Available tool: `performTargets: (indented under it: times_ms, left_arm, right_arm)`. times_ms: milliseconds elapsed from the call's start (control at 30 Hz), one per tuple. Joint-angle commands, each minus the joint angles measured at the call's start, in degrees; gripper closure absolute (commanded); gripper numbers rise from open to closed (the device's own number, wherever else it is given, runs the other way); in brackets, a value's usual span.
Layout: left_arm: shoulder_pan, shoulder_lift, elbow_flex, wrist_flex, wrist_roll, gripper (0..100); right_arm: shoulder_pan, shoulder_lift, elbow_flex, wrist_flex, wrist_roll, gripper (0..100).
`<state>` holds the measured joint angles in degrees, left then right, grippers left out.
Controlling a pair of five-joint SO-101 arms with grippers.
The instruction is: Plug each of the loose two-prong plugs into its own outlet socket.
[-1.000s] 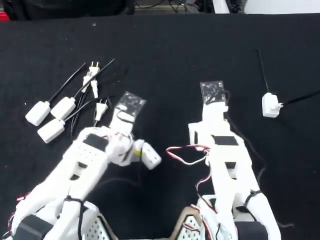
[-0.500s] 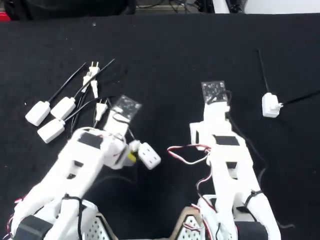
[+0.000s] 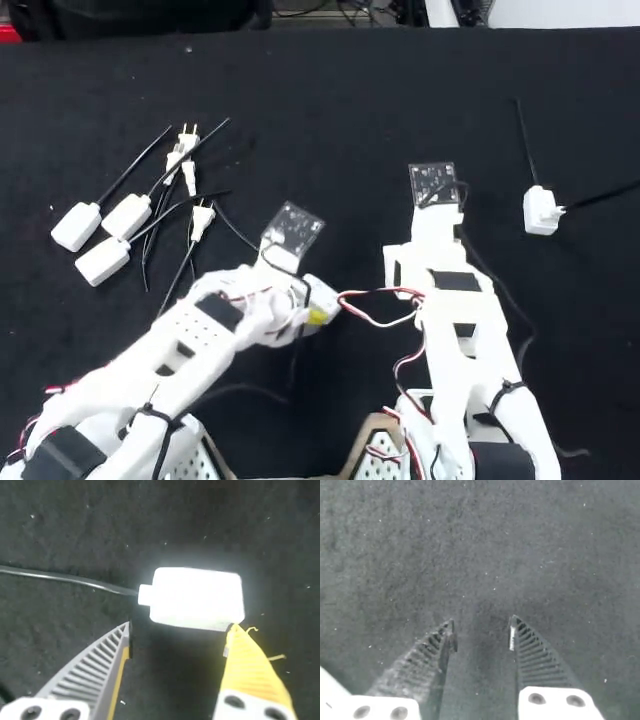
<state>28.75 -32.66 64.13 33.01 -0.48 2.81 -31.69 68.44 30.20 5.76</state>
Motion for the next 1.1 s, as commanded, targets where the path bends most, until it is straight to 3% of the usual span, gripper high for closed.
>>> performTargets:
  times_ms: [0, 100, 267, 467, 567, 767, 933, 1067]
  left_arm:
    - [-2.07, -0.62, -13.85, 9.23, 0.35, 70]
    - [-8.92, 1.32, -19.3, 8.62, 0.7, 70]
    - [-17.98, 13.98, -22.9, 0.62, 4.75, 70]
    - [-23.69, 31.3, -30.29, -0.62, 16.0, 70]
    - [-24.92, 35.96, -32.04, -0.53, 18.02, 70]
    - [-29.14, 34.46, -33.01, 10.9, 17.76, 70]
    - [-32.57, 35.08, -32.92, 16.53, 10.55, 70]
    - [-36.53, 34.73, -33.1, 22.68, 9.23, 70]
  right_arm:
    - [0.62, -1.54, -2.07, -1.41, -0.35, 83.9]
    - [0.53, -1.54, -2.07, -1.41, -0.35, 83.9]
    - [0.44, -1.54, -1.98, -1.41, -0.35, 83.9]
    - [0.44, -1.54, -1.98, -1.41, -0.35, 83.9]
    - [0.44, -1.54, -1.98, -1.41, -0.35, 83.9]
    - [0.44, -1.54, -2.07, -1.41, -0.35, 83.9]
    - [0.35, -1.54, -2.15, -1.41, -0.35, 83.9]
    - [0.35, -1.54, -2.15, -1.41, -0.35, 83.9]
